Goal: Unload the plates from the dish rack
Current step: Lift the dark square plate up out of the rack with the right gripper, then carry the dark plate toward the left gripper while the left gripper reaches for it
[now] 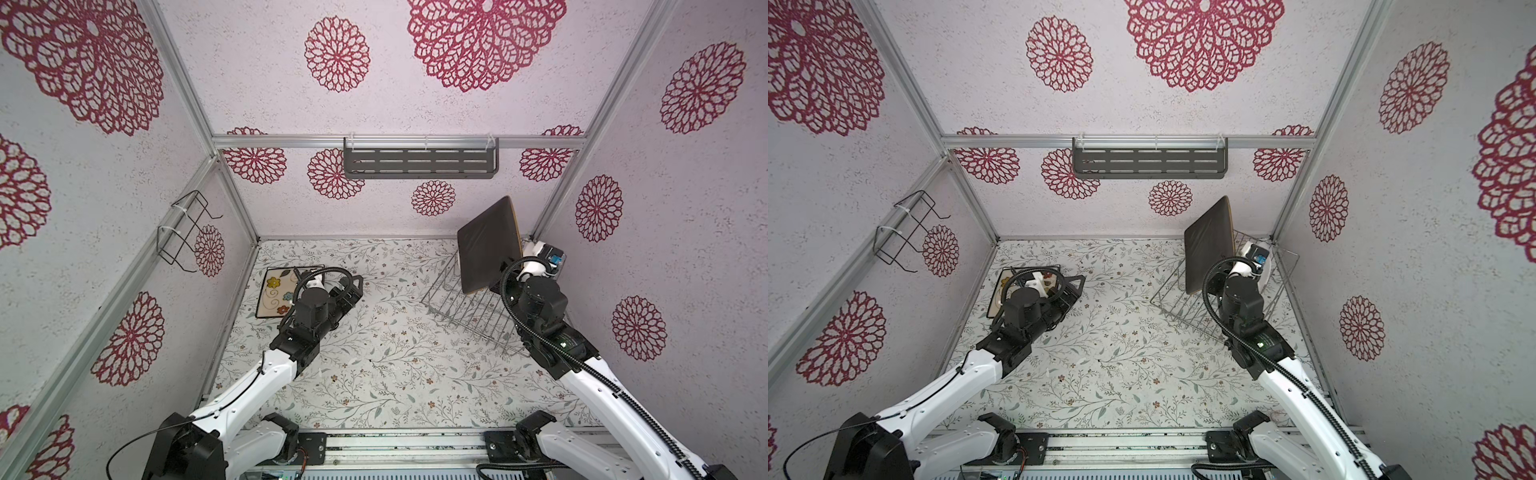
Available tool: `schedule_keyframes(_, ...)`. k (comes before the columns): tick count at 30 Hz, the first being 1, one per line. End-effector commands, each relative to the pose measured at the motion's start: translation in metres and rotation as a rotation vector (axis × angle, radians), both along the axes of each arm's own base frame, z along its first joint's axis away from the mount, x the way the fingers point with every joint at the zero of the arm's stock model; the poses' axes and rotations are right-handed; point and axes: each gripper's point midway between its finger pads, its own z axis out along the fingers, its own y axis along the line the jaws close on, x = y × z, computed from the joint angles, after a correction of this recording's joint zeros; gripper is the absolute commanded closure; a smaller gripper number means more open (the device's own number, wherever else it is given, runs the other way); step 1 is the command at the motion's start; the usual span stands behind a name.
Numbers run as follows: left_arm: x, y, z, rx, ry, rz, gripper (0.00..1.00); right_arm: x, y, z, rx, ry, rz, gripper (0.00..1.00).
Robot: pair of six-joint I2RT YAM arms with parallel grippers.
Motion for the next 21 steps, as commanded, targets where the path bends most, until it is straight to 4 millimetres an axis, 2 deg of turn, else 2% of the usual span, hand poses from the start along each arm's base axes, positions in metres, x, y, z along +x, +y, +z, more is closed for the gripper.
schedule_keyframes(1,-0.007,0.001,0.009,-0.025,-0.034,-0.009,0.03,-0.018,0.028,0.072,0.337,-0.213,0.204,1.0)
schedule_keyframes(7,-0.008,-0.005,0.015,-0.04,-0.05,-0.059,0.03,-0.021,0.062,0.056,0.544,-0.17,0.39,1.0)
schedule_keyframes(10,-0.009,-0.013,0.021,-0.029,-0.072,-0.112,0.03,-0.019,0.07,0.044,0.646,-0.178,0.43,1.0)
schedule_keyframes(13,-0.01,-0.017,0.023,-0.003,-0.092,-0.139,0.03,-0.013,0.079,0.027,0.699,-0.161,0.452,1.0)
schedule_keyframes(21,-0.008,-0.037,0.014,-0.062,-0.072,-0.229,0.01,-0.02,0.118,0.013,0.786,-0.152,0.633,1.0)
